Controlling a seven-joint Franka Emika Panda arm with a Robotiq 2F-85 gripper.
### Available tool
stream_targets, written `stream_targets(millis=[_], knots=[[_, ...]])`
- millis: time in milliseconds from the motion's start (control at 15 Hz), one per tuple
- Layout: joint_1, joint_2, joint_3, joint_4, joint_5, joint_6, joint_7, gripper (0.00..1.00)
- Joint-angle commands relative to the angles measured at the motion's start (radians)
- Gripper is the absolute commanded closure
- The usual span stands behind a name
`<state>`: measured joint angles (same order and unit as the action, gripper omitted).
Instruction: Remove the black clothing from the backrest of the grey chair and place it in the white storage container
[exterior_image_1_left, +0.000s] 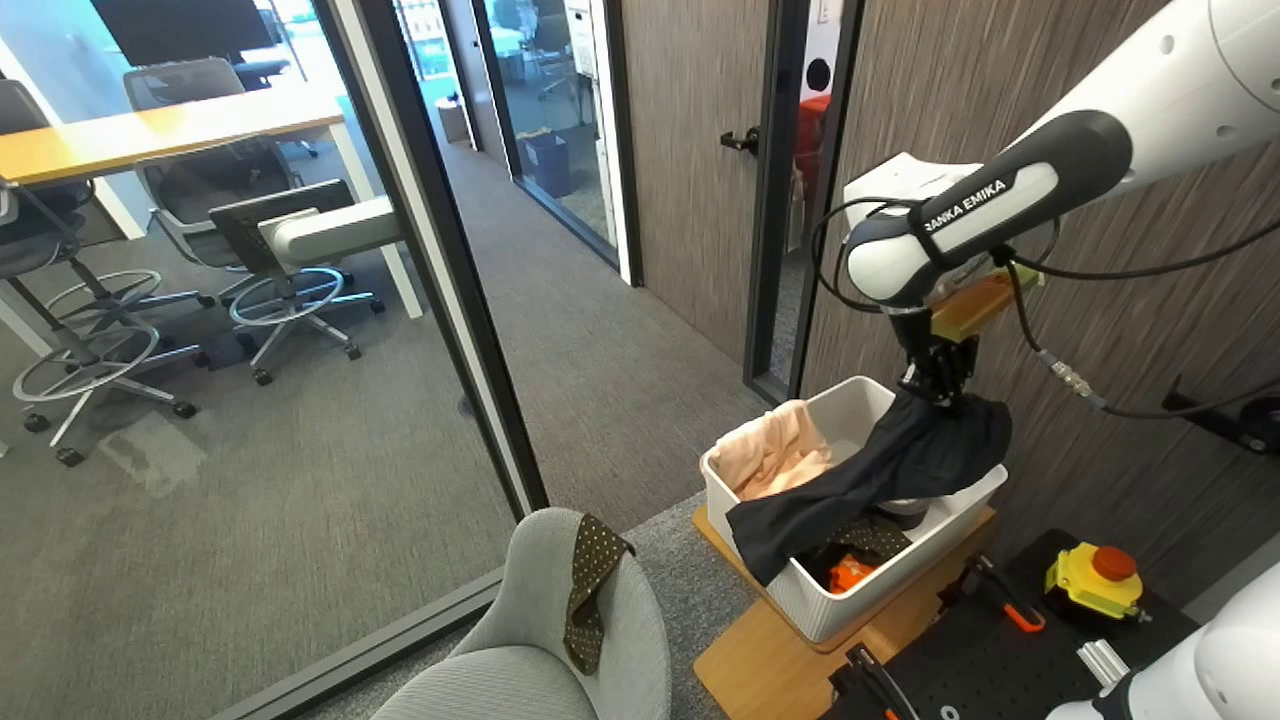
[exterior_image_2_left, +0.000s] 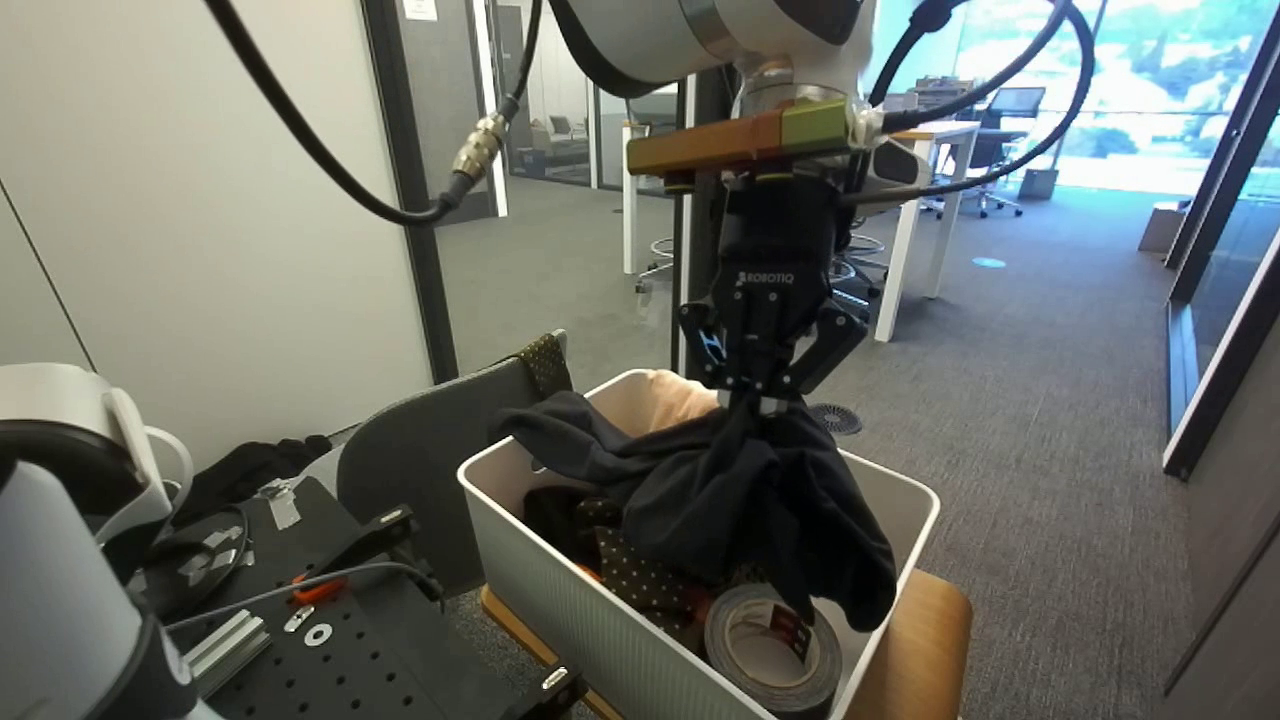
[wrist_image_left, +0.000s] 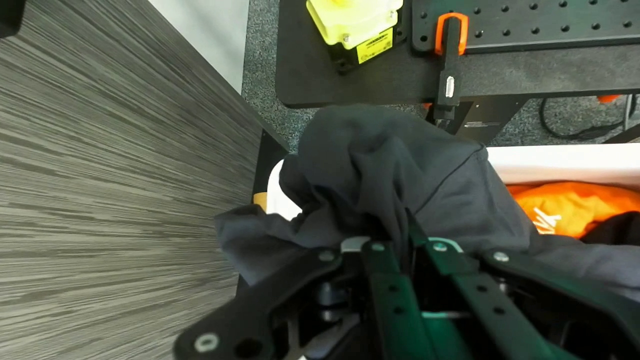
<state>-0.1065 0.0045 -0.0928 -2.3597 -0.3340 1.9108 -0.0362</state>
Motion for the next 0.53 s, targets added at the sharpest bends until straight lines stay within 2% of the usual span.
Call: stream_targets(millis=[0,333,400,467], knots=[[-0.005,0.034,-0.012,0.034,-0.006,0.031,0.028,0.91],[-0.008,0.059,-0.022,0.045,0.000,0.065,0.030,0.92],[-0.009,0.066,-0.023,0.050,0.005,0.065,0.034,0.65],[-0.009,0.069,-0.024,0.052,0.007,0.068,0.035,0.65]])
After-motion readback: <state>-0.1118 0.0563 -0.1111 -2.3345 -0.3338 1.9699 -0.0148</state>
